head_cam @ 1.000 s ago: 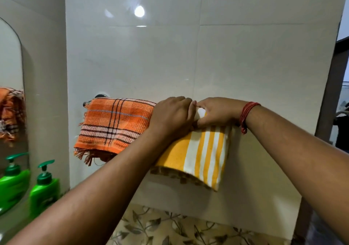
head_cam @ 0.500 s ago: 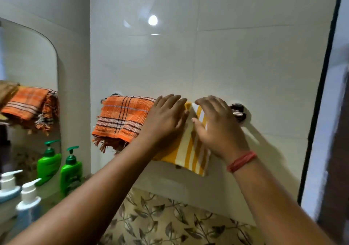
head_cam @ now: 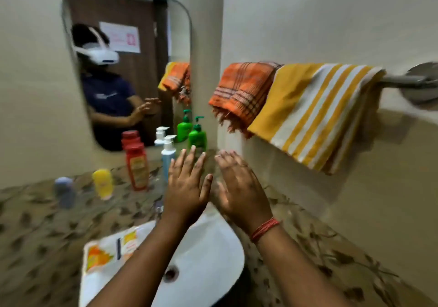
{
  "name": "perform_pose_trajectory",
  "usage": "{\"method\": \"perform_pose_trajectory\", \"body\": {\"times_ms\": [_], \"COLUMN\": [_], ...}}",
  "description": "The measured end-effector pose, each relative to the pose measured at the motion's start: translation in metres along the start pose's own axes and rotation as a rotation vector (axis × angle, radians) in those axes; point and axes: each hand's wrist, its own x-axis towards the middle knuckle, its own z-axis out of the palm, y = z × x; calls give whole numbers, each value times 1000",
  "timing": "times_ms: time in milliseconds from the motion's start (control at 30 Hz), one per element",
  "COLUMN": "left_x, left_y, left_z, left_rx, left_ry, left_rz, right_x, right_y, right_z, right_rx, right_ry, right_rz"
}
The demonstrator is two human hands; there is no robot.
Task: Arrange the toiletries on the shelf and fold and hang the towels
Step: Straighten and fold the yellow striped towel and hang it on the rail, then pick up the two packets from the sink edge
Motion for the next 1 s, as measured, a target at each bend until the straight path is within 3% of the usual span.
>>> {"method": "perform_pose_trajectory", "body": {"times_ms": [267,500,700,900,1000], "left_x": [-138,-218,-235,-240,-241], "left_y": [-81,-153,-211,-272,-296], "left_z": [-19,-39,-32,-26,-12], "left_rx": [360,441,408,356,222], "left_ry": [-331,-463,-518,-568,-538], "left_rz": [-405,-739,-843,-928,-1108], "right_x": [-65,-90,-84,-68,-69], "right_y": [-55,-121,-165,-185,-187], "right_z": [124,200,263,317,340], "right_rx": [153,148,128,106,111], "right_ry": [-390,-681,-790,-857,-897], "right_rz": [195,133,63,119,144]}}
